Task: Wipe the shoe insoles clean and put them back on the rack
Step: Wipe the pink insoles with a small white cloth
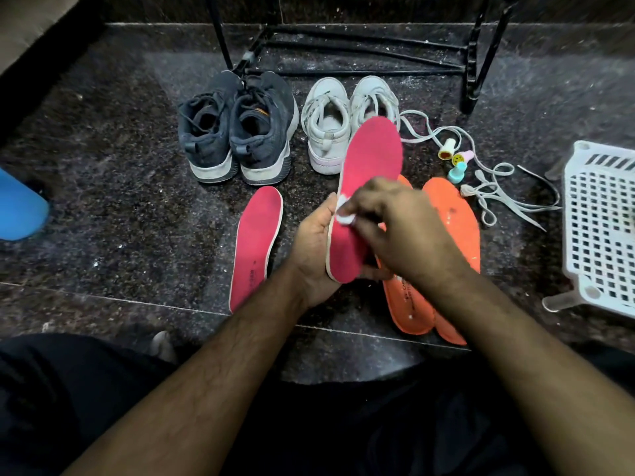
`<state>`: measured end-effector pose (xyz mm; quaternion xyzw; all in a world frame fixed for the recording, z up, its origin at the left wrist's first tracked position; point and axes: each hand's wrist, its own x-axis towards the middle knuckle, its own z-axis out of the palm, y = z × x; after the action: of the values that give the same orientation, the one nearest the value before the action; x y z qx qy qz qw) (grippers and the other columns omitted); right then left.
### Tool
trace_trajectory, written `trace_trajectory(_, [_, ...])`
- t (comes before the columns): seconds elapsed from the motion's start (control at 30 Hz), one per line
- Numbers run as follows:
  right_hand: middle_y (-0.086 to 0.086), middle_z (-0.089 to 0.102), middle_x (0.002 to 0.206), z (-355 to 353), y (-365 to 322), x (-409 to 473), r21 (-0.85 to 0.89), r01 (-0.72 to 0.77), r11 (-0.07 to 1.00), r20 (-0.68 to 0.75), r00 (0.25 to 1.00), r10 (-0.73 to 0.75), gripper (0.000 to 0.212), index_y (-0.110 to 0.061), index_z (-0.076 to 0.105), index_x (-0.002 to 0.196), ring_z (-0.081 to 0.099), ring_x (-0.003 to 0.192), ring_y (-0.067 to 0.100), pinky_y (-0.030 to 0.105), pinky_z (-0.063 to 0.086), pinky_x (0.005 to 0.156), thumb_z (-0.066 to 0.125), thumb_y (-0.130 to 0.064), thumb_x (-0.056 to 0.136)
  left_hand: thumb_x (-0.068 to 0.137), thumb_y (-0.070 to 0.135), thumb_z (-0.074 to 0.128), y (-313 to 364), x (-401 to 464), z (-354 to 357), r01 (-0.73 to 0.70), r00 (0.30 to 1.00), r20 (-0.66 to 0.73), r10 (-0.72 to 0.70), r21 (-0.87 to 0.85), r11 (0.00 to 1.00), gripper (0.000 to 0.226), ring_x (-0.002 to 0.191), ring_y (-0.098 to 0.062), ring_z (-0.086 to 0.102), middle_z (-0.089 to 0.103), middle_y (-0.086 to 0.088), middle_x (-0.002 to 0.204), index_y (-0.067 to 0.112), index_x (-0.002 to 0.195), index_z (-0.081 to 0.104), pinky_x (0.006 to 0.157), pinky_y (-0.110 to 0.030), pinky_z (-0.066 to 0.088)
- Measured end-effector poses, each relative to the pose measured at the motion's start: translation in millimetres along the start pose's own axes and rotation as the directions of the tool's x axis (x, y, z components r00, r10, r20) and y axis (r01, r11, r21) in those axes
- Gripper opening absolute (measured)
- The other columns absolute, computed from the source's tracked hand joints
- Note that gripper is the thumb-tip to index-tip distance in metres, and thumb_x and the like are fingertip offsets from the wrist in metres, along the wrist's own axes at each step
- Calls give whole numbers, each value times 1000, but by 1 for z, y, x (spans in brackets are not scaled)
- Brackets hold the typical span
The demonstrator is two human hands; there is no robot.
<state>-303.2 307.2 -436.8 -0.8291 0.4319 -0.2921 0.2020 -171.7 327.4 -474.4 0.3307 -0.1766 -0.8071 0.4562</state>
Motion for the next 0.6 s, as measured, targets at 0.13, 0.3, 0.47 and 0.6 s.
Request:
trace_trajectory(0.13, [3, 67, 87, 13, -18, -21, 64, 46, 997, 122, 991, -54, 24, -17, 76, 87, 64, 82, 20, 27, 44, 76, 62, -4, 72, 93, 66, 26, 9, 4, -4, -20, 1000, -22, 19, -46, 999, 84, 119, -32, 57, 69, -16, 119, -2, 126, 62, 109, -42, 41])
trace_trajectory(0.3, [3, 68, 89, -4, 2, 0, -12, -31, 999, -62, 998, 31, 18, -17, 75, 93, 64, 83, 20, 33, 48, 79, 68, -8, 79, 95, 60, 30, 1, 2, 6, 8, 1000, -10, -8, 26, 1000, 57, 98, -20, 70, 72, -5, 111, 19, 118, 62, 77, -45, 60])
trace_trajectory(0.47, [5, 68, 88, 18, -13, -5, 5, -59, 998, -25, 998, 59, 17, -15, 71, 94, 62, 84, 23, 32, 44, 78, 67, -12, 78, 101, 62, 21, 5, 4, -4, -28, 996, -89, 19, -98, 995, 79, 106, -27, 68, 69, -19, 114, 2, 116, 70, 91, -38, 57])
trace_trajectory(0.6, [5, 60, 80, 23, -26, -22, 21, 36, 999, 132, 991, -38, 13, -14, 66, 83, 56, 74, 23, 27, 30, 64, 67, -6, 73, 97, 71, 18, 16, 4, -9, -36, 996, -89, 30, -68, 997, 91, 122, -37, 55, 47, -29, 144, -2, 146, 42, 96, -42, 55])
